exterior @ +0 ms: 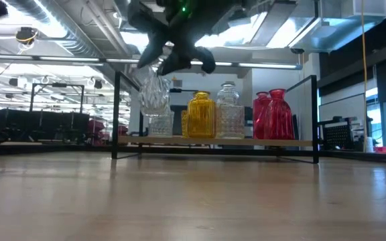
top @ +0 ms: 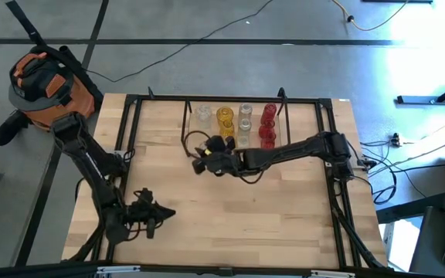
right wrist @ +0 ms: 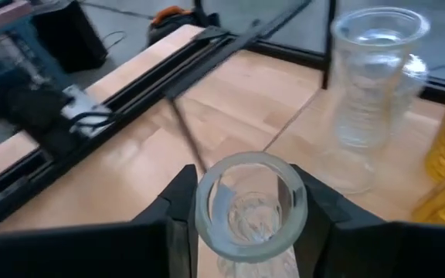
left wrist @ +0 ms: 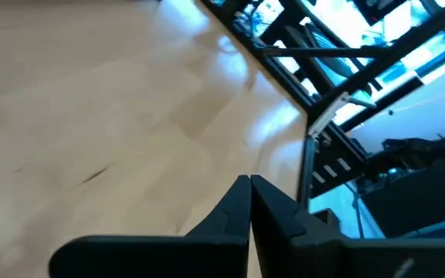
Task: Sort vases onto shelf
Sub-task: Put the transparent vase on the shelf aligned with the other transparent vases
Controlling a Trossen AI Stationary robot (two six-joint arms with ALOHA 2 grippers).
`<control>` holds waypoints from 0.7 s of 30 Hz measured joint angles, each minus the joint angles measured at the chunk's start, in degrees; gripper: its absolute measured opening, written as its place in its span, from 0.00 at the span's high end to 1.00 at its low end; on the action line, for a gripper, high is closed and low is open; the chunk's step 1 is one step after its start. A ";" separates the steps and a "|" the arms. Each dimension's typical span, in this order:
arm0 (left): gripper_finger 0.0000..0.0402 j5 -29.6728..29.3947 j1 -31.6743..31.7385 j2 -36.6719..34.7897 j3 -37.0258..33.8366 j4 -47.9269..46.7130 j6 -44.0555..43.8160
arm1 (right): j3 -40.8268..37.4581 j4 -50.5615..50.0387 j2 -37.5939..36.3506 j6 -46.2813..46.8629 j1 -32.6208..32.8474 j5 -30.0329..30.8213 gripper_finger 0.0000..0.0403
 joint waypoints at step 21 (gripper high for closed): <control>1.00 -0.93 -0.05 -0.17 -7.54 -0.55 -11.66 | 0.00 3.23 2.36 -1.82 -8.17 -9.25 0.73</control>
